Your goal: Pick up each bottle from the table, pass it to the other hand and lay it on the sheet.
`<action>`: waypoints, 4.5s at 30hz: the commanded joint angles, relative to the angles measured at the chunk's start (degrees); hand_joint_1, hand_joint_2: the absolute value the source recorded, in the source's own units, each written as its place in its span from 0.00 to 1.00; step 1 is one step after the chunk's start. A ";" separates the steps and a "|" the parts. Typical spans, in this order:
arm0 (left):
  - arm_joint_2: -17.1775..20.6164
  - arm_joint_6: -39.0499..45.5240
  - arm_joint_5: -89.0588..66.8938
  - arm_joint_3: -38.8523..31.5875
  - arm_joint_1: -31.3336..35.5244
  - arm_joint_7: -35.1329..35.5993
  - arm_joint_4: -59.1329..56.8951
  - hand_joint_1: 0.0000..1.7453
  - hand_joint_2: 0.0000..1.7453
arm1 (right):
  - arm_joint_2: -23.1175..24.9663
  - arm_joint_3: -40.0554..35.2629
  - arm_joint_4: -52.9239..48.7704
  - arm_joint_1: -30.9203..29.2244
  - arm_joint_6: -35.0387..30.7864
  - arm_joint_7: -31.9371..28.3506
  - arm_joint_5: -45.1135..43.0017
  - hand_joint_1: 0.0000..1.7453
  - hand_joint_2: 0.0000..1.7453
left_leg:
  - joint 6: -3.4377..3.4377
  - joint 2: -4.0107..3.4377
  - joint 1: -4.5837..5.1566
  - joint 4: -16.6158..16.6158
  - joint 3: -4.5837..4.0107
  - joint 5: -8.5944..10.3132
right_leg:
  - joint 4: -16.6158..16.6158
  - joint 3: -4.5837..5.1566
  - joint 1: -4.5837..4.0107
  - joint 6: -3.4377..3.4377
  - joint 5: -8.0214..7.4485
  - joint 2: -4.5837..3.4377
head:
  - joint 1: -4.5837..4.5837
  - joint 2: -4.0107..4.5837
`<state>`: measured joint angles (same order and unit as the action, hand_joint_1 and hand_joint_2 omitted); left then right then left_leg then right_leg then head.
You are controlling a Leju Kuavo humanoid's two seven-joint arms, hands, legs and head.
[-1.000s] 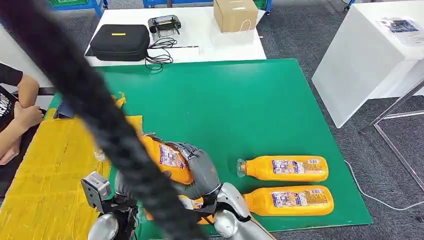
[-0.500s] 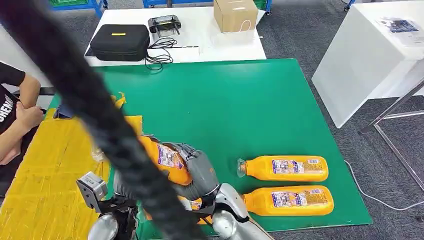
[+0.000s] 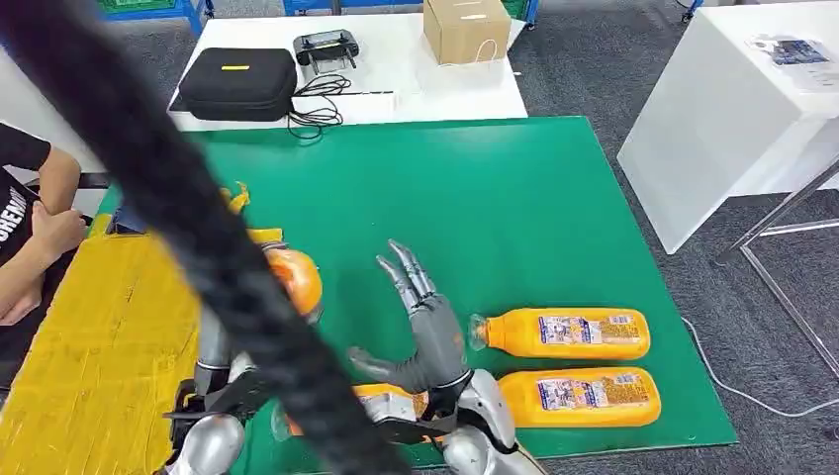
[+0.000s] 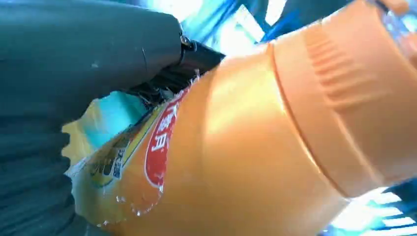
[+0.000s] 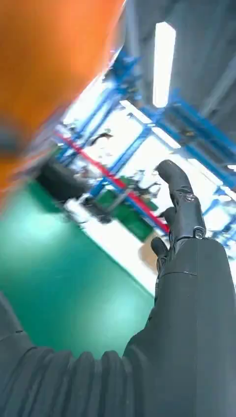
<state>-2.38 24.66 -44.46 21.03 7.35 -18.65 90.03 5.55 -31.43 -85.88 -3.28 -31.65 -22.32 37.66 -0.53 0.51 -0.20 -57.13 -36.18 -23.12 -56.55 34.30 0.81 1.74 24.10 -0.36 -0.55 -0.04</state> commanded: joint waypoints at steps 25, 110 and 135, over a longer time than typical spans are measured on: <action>13.64 -6.13 -45.45 3.87 23.75 26.41 -50.77 1.00 1.00 | -4.18 12.27 -19.09 4.26 2.96 -2.29 -5.96 0.00 1.00 | 0.05 0.00 -0.05 0.07 0.23 0.04 | 0.05 -0.20 -0.03 -0.05 0.01 0.06 | 0.00 0.00; 0.54 14.18 -4.93 -5.90 -6.77 -6.65 0.46 0.00 1.00 | -26.08 25.15 -0.45 6.17 25.03 13.65 18.06 0.00 1.00 | -0.01 -0.09 -0.05 0.03 0.37 -0.26 | 0.12 -0.43 -0.07 -0.09 0.11 -0.05 | 0.00 0.00; -1.80 -3.96 17.76 -7.75 -7.92 -10.87 5.77 0.00 1.00 | -26.84 28.91 6.10 8.39 26.55 18.13 20.77 0.00 1.00 | -0.06 -0.18 -0.08 -0.01 0.42 -0.36 | 0.12 -0.47 -0.10 -0.10 0.14 -0.12 | 0.02 0.00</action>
<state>-2.54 21.96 -26.64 13.49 -0.89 -29.42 95.10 -23.34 -4.48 -87.19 6.70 -4.57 -6.80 55.56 -0.61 0.30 -0.19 -57.15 -36.02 -23.37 -56.54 34.18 0.82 1.69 24.16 -0.57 -0.52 -0.04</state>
